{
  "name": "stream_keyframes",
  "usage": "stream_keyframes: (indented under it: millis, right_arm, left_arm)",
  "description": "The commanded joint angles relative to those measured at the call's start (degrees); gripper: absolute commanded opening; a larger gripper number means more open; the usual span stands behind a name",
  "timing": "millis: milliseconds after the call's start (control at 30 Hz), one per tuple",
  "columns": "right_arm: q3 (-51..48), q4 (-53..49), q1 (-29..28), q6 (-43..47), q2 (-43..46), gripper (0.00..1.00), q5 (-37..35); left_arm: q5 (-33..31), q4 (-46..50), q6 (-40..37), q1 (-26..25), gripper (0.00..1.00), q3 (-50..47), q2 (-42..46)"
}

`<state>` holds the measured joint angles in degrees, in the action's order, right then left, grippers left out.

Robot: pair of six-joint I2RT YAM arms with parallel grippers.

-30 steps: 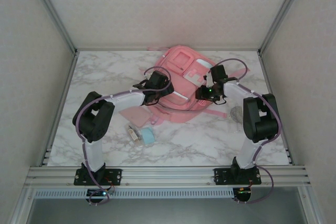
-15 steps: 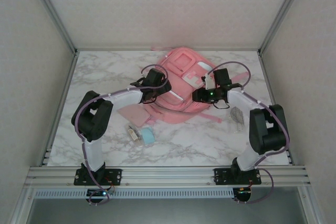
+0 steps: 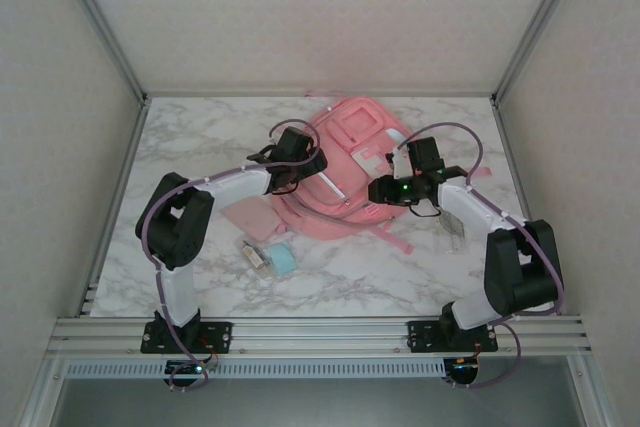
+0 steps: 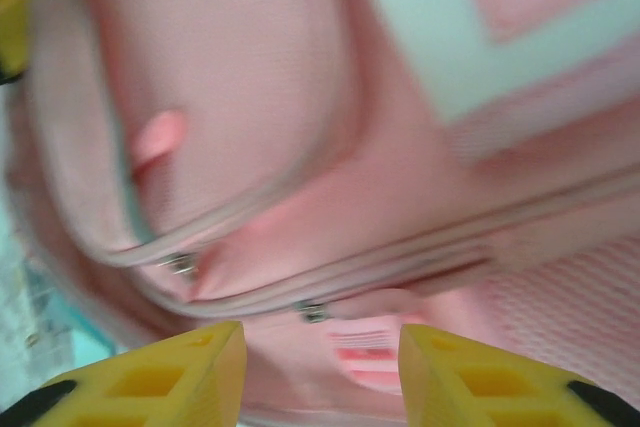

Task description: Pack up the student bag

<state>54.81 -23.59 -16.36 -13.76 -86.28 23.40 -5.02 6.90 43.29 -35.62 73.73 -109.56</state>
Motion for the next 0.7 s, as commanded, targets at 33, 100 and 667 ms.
stream_keyframes:
  millis: [33, 100, 667]
  right_arm:
    - [-0.4, 1.2, 2.7, -8.7, -2.0, 0.47, -8.5]
    - [-0.9, 2.8, 3.3, -11.1, -2.6, 0.48, -10.7]
    - [5.2, 18.8, 9.5, -24.2, -18.0, 0.12, -6.4]
  left_arm:
    - [4.2, 3.6, -3.6, -0.6, 0.86, 2.6, 4.9]
    - [4.9, 6.2, -5.1, -0.9, 0.86, 3.0, 6.7]
    - [6.1, 7.1, 4.1, -5.4, 0.87, -12.2, 14.1]
